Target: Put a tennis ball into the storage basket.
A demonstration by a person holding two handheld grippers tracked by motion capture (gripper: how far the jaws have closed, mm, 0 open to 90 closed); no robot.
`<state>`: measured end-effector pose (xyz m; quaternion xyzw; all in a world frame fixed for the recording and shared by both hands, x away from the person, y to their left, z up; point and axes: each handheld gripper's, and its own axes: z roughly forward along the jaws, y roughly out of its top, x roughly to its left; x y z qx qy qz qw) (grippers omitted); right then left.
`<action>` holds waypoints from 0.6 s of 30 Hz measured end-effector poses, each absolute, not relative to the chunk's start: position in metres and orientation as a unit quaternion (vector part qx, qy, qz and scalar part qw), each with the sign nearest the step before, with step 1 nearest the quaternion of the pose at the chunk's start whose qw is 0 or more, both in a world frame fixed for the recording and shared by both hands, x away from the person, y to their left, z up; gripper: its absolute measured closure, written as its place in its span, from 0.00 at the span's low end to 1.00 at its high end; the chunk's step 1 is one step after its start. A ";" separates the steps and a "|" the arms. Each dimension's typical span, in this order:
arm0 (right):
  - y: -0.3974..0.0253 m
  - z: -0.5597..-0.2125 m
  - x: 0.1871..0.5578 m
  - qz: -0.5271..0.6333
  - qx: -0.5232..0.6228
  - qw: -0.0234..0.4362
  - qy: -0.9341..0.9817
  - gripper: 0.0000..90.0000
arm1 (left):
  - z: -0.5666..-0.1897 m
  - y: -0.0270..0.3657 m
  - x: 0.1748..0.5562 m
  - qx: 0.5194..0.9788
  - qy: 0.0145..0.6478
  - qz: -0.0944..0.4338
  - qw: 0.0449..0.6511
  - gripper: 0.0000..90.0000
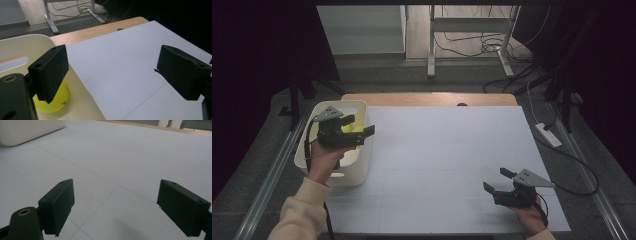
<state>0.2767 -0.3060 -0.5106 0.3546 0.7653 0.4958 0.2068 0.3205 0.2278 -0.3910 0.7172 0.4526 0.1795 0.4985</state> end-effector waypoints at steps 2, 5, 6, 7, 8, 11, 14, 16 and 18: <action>-0.306 -0.510 0.276 0.495 0.354 0.207 0.766 0.16 | -0.390 0.226 0.316 0.718 0.446 0.178 0.504 0.13; -0.307 -0.510 0.276 0.496 0.354 0.207 0.765 0.16 | -0.391 0.224 0.311 0.718 0.439 0.175 0.511 0.13; -0.308 -0.510 0.275 0.497 0.354 0.206 0.765 0.16 | -0.392 0.223 0.310 0.718 0.437 0.174 0.513 0.13; -0.308 -0.510 0.275 0.496 0.354 0.206 0.766 0.16 | -0.392 0.222 0.307 0.718 0.435 0.172 0.515 0.13; -0.308 -0.510 0.275 0.495 0.353 0.208 0.766 0.16 | -0.393 0.221 0.305 0.717 0.432 0.171 0.519 0.13; -0.307 -0.509 0.275 0.493 0.353 0.209 0.767 0.16 | -0.394 0.219 0.299 0.717 0.426 0.168 0.525 0.13; -0.305 -0.509 0.275 0.491 0.351 0.211 0.769 0.16 | -0.395 0.216 0.293 0.719 0.416 0.163 0.533 0.13; -0.305 -0.509 0.274 0.491 0.352 0.211 0.768 0.16 | -0.395 0.214 0.289 0.720 0.410 0.162 0.537 0.13; -0.305 -0.509 0.274 0.490 0.352 0.212 0.769 0.16 | -0.395 0.213 0.285 0.721 0.403 0.161 0.540 0.13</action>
